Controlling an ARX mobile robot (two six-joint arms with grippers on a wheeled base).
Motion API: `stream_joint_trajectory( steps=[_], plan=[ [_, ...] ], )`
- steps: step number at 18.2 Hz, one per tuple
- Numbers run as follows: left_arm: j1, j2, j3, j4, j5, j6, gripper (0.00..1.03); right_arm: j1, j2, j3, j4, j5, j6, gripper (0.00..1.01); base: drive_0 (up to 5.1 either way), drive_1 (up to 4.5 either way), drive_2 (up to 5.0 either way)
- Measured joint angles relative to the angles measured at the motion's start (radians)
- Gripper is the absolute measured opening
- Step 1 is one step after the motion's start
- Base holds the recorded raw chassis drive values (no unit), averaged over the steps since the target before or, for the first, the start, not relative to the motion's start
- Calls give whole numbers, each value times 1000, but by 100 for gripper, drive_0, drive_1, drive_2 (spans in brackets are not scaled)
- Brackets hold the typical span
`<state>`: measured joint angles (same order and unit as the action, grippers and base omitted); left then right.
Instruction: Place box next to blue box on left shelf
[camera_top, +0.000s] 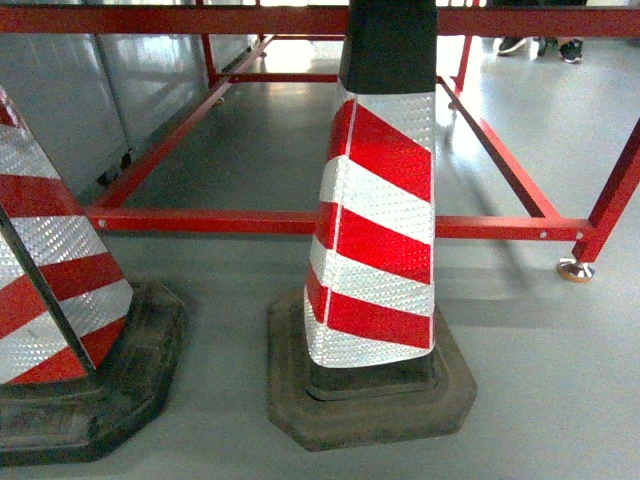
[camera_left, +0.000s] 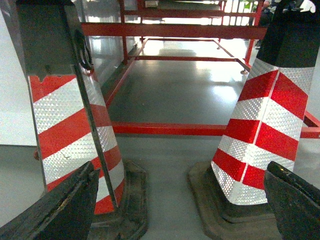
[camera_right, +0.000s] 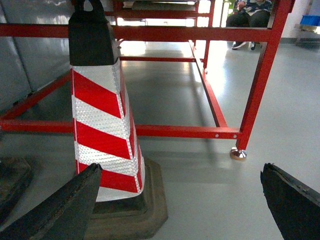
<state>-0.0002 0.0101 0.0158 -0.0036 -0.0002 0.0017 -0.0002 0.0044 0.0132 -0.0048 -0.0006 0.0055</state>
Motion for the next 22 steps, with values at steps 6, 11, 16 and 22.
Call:
stream_joint_trajectory(
  steps=[6,11,16,22],
  plan=[
    [0,0,0,0,0,0,98,0,0,0,0,0,0,98,0,0,0],
    [0,0,0,0,0,0,98,0,0,0,0,0,0,98,0,0,0],
    [0,0,0,0,0,0,98,0,0,0,0,0,0,98,0,0,0],
    [0,0,0,0,0,0,98,0,0,0,0,0,0,98,0,0,0]
  ],
)
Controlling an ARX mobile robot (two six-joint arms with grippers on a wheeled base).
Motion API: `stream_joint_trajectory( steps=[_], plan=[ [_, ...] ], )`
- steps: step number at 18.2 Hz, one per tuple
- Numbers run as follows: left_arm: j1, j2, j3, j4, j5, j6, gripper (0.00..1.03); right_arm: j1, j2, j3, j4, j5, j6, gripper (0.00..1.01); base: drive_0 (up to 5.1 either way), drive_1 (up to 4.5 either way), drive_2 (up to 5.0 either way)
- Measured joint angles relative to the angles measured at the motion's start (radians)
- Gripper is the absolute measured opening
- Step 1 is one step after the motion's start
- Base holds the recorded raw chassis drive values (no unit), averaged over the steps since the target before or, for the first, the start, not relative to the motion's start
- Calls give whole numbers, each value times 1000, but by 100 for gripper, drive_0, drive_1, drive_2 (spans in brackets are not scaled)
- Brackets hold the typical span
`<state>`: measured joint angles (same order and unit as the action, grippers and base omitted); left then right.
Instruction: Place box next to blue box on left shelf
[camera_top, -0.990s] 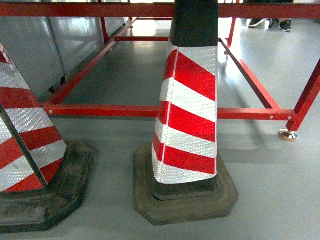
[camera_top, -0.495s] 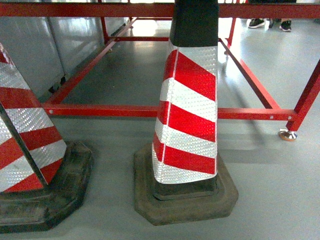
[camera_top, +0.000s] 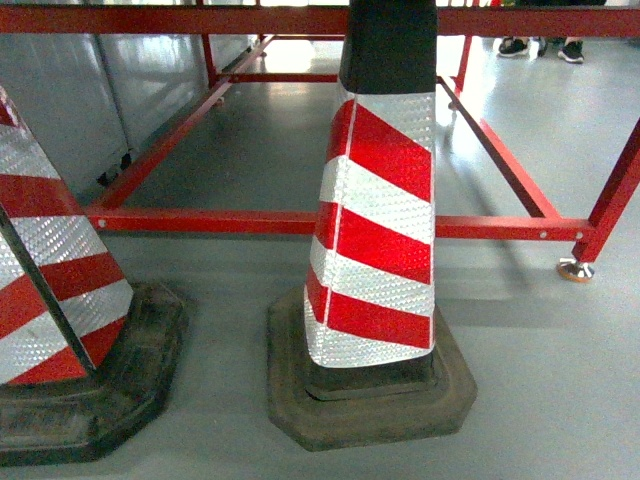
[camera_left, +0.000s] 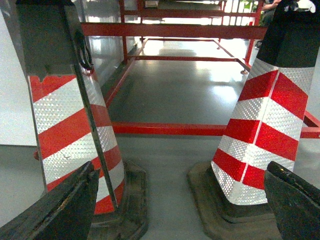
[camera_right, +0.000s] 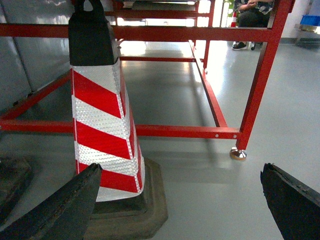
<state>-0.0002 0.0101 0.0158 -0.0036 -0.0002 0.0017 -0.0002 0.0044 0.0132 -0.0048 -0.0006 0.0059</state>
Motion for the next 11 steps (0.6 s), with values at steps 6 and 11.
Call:
stream_joint_trajectory(
  steps=[6,11],
  plan=[
    [0,0,0,-4,0,0,98,0,0,0,-3,0,0,98,0,0,0],
    [0,0,0,-2,-3,-1,98,0,0,0,-2,0,0,98,0,0,0]
  ],
)
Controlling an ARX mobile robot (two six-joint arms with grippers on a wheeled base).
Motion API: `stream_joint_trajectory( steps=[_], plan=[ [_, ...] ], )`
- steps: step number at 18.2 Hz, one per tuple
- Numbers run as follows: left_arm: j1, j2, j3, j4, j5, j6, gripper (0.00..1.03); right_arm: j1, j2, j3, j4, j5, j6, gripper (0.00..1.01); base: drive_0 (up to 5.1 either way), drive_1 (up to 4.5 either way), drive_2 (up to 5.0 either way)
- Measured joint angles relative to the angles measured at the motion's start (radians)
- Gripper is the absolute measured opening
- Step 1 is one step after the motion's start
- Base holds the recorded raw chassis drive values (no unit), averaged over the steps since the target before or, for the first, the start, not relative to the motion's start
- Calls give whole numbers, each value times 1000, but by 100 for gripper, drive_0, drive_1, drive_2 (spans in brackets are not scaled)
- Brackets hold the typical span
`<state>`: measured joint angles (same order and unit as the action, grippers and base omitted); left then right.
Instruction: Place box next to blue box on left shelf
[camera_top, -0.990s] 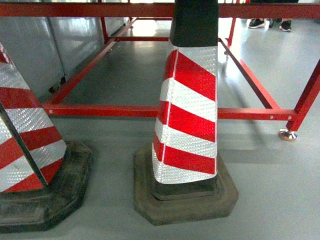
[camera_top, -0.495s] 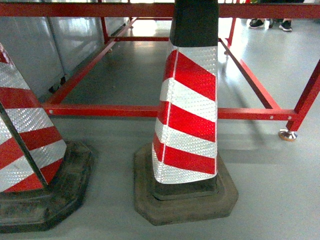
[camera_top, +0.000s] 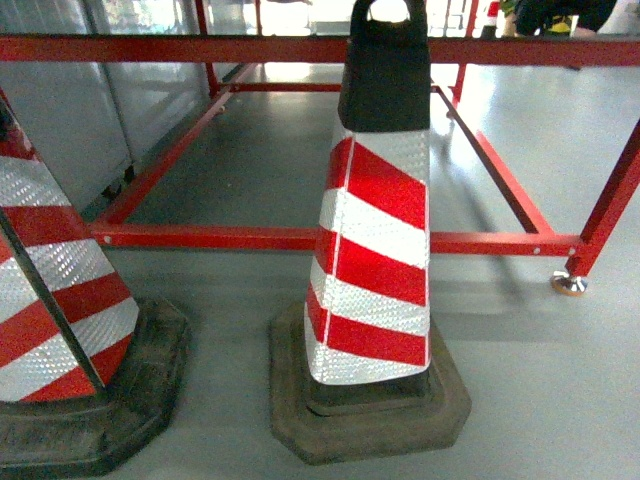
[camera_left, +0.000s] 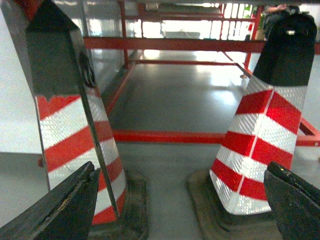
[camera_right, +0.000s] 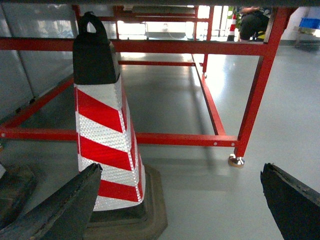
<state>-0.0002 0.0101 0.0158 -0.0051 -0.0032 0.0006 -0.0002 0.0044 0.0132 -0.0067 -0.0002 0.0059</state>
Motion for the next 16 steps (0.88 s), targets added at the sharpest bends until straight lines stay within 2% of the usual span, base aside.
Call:
stream_joint_trajectory(
  steps=[16],
  plan=[
    [0,0,0,0,2,-1,98,0,0,0,2,0,-5,98,0,0,0]
  ],
)
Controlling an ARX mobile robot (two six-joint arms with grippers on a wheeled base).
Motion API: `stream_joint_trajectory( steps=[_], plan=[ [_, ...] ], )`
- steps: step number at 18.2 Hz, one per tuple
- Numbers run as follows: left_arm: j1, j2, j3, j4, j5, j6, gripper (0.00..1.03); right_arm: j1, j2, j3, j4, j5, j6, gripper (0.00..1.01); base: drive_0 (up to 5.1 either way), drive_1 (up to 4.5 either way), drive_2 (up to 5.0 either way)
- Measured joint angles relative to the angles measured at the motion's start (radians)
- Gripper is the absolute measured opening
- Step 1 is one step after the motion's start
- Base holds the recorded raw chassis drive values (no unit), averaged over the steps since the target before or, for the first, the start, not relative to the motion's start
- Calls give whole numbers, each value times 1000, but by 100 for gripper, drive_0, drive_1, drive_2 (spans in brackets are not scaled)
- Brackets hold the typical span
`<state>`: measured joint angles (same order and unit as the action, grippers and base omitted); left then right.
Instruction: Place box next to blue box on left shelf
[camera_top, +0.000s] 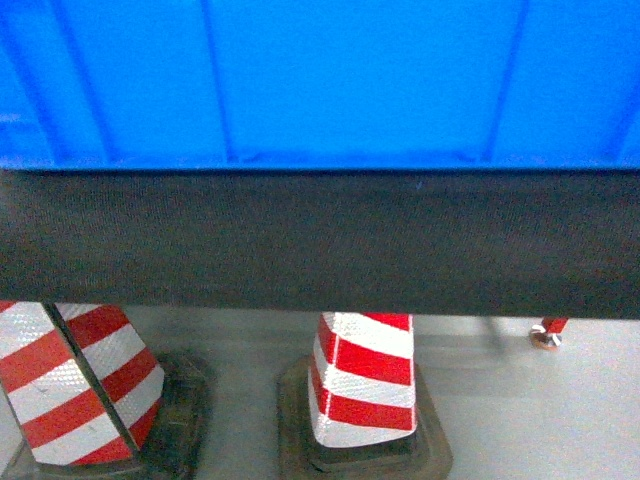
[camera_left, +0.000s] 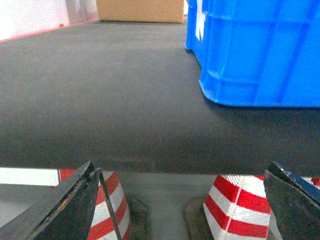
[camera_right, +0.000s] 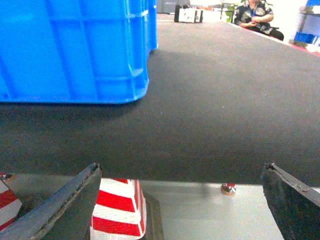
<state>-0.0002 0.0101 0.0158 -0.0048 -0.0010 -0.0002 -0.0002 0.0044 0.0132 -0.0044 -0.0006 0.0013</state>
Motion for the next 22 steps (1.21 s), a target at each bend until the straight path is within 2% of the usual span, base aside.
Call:
stream_joint_trajectory(
  steps=[22],
  plan=[
    [0,0,0,0,0,0,98,0,0,0,-1,1,1,98,0,0,0]
  ],
)
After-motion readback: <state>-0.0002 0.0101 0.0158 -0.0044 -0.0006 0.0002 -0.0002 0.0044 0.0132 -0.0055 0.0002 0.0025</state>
